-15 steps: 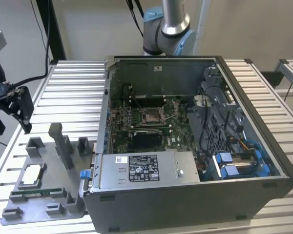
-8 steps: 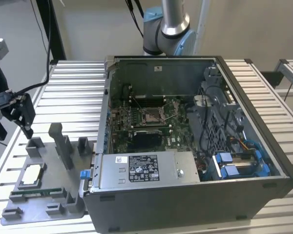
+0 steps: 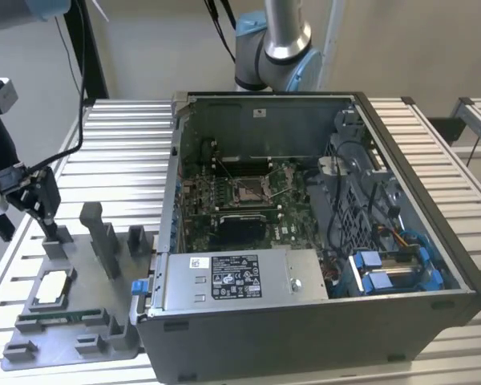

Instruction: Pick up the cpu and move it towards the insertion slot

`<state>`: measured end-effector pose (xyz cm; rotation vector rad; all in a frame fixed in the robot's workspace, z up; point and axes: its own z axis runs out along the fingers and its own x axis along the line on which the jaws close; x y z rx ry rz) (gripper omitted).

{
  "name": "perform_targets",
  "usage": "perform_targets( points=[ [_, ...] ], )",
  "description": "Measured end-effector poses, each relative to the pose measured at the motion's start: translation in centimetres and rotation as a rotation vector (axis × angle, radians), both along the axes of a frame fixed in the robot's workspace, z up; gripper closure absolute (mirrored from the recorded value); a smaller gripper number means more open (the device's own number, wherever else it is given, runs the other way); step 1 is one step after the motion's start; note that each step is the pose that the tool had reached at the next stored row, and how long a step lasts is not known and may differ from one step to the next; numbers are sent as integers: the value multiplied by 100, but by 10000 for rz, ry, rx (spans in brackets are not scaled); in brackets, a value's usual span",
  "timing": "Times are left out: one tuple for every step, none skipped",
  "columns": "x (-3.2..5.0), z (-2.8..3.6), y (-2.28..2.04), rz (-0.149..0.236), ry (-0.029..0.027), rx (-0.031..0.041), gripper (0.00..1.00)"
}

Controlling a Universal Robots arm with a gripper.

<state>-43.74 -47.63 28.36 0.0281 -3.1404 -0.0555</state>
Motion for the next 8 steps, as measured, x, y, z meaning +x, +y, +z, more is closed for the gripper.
perform_targets(
  points=[
    [-1,-17,-5,-1,0,0,0],
    [-1,-37,-10,-2,0,0,0],
    [-2,-55,-15,-3,-1,0,0],
    [-3,-73,-20,-4,-1,0,0],
    [-3,-91,-25,-4,-1,-1,0],
    [-4,-109,-30,-5,-1,-1,0],
    [-5,-127,-34,-7,-1,-2,0],
    [-5,-147,-39,-7,-1,-1,0]
  ],
)
